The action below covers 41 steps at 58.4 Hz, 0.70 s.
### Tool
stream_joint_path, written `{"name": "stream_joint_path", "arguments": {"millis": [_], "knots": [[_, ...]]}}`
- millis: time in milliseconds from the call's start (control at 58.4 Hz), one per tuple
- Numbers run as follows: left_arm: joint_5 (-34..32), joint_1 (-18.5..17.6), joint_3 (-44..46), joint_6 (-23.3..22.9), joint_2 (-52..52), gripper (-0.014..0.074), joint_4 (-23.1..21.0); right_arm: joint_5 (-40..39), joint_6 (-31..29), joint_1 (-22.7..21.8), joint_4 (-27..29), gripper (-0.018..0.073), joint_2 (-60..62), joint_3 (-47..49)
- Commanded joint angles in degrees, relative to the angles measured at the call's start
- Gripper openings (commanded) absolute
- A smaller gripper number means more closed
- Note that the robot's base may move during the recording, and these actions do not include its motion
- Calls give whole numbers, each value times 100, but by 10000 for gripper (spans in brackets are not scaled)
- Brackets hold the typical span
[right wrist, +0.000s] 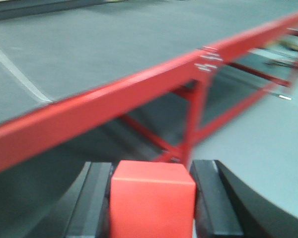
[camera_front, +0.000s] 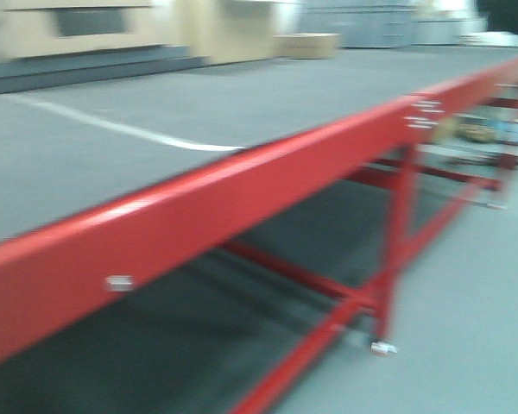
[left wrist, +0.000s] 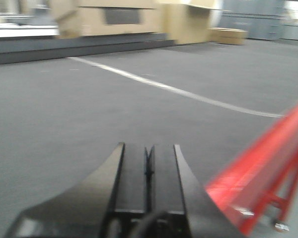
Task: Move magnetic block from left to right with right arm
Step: 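Drive the base away from the table holding the cube in the right gripper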
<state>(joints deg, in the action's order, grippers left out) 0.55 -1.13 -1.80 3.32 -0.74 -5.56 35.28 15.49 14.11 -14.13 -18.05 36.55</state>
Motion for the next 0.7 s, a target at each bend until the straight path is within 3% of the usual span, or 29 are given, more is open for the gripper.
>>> {"name": "stream_joint_path", "arguments": {"millis": [0,686], "knots": [[-507,-24,-62,-34,-76,-126,-27,-483,-43,-16,-79,134,-57,150],[-507,-24,-62,-34,-76,-126,-27,-483,-43,-16,-79,134,-57,150]]}}
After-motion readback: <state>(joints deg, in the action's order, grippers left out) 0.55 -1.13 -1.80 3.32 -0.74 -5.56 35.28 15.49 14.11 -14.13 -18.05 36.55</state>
